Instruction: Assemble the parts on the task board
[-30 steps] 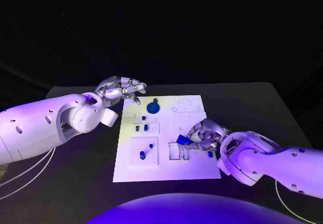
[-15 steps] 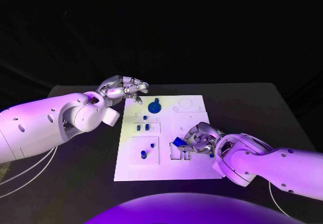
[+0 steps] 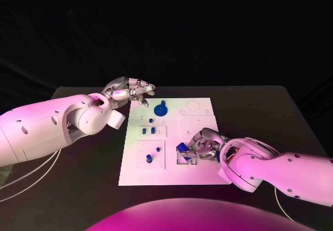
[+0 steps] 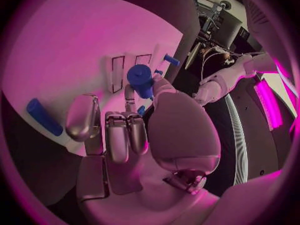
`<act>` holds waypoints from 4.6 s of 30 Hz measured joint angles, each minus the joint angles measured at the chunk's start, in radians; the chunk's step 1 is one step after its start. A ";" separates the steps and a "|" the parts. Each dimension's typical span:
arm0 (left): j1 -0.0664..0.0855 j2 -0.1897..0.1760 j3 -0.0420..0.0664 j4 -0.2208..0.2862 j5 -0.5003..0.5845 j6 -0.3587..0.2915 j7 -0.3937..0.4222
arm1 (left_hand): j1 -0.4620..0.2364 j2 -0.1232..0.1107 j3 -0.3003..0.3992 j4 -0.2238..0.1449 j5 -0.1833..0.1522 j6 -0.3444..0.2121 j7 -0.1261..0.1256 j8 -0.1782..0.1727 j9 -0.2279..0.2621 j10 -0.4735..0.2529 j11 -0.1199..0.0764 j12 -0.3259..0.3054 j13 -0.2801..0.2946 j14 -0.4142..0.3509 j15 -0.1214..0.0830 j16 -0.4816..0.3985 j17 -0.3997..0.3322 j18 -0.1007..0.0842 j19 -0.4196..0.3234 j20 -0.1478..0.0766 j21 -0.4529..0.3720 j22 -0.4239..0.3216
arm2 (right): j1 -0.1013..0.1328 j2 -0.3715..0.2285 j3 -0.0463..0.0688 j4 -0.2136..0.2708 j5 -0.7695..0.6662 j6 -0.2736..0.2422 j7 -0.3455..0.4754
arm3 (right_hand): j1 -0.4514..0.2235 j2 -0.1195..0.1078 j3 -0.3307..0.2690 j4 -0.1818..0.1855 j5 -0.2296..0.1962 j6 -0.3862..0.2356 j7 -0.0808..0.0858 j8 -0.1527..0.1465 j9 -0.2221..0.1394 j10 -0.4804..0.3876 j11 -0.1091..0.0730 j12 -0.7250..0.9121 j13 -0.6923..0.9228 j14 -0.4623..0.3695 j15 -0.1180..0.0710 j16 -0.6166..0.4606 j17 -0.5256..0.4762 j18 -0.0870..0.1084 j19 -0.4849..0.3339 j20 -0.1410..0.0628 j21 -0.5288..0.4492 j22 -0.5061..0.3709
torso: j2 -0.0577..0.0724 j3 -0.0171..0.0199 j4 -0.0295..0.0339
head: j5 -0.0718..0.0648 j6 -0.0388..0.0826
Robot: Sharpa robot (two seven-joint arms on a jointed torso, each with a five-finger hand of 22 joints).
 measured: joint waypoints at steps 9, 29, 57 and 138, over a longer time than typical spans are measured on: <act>0.000 -0.002 0.000 0.001 0.000 0.001 -0.001 | 0.000 0.000 0.000 0.000 0.000 0.000 0.000 0.000 0.000 0.000 0.000 0.000 0.000 0.000 0.000 0.000 0.000 0.000 0.000 0.000 0.000 0.000 | -0.006 0.006 0.000 -0.002 -0.004 0.014 0.000 | -0.046 0.017 -0.010 0.001 -0.002 0.016 -0.008 0.023 0.014 -0.001 -0.008 0.000 0.000 0.000 -0.007 0.000 0.000 0.000 0.000 -0.007 0.000 0.005 | 0.000 0.0004 0.0000 | 0.004 0.000; 0.000 -0.007 0.000 0.001 0.000 0.002 -0.003 | 0.004 0.004 0.000 0.000 0.000 0.000 0.000 0.000 0.000 -0.004 0.004 0.004 0.001 0.000 0.000 0.000 0.000 0.000 0.000 0.000 0.000 -0.001 | -0.011 0.010 -0.003 -0.009 -0.008 0.044 -0.016 | -0.141 0.060 -0.064 -0.001 -0.001 0.078 -0.071 0.057 0.047 -0.008 -0.022 0.000 0.000 -0.002 -0.016 0.000 0.000 0.000 0.007 -0.015 0.000 0.010 | 0.001 0.0005 -0.0006 | 0.004 0.000; 0.000 -0.006 0.000 -0.002 0.001 0.003 -0.007 | 0.008 0.008 -0.003 0.003 0.000 0.000 0.000 0.000 -0.001 -0.003 0.004 0.004 0.000 0.000 0.000 0.000 0.000 0.000 0.000 0.000 -0.004 -0.001 | -0.011 -0.088 -0.004 0.057 0.015 0.083 0.033 | -0.137 0.062 -0.167 -0.004 -0.001 0.060 -0.075 0.100 0.083 -0.005 -0.026 0.000 0.000 0.002 -0.020 0.000 0.000 0.000 0.004 -0.018 -0.010 0.016 | 0.000 0.0011 -0.0017 | 0.007 0.000; -0.002 0.001 0.000 -0.009 0.004 0.002 -0.002 | 0.012 0.012 -0.003 0.003 0.000 0.000 0.000 0.000 -0.002 -0.003 0.004 0.008 0.002 0.000 0.000 0.000 0.000 0.000 0.003 -0.004 -0.004 -0.003 | 0.073 -0.304 -0.007 0.070 0.015 0.064 0.172 | 0.127 0.068 -0.237 -0.001 -0.001 -0.037 -0.014 -0.045 0.084 -0.004 0.025 0.000 0.000 0.000 0.011 0.000 0.000 0.000 -0.004 0.011 -0.058 0.022 | -0.004 -0.0040 -0.0072 | -0.027 0.000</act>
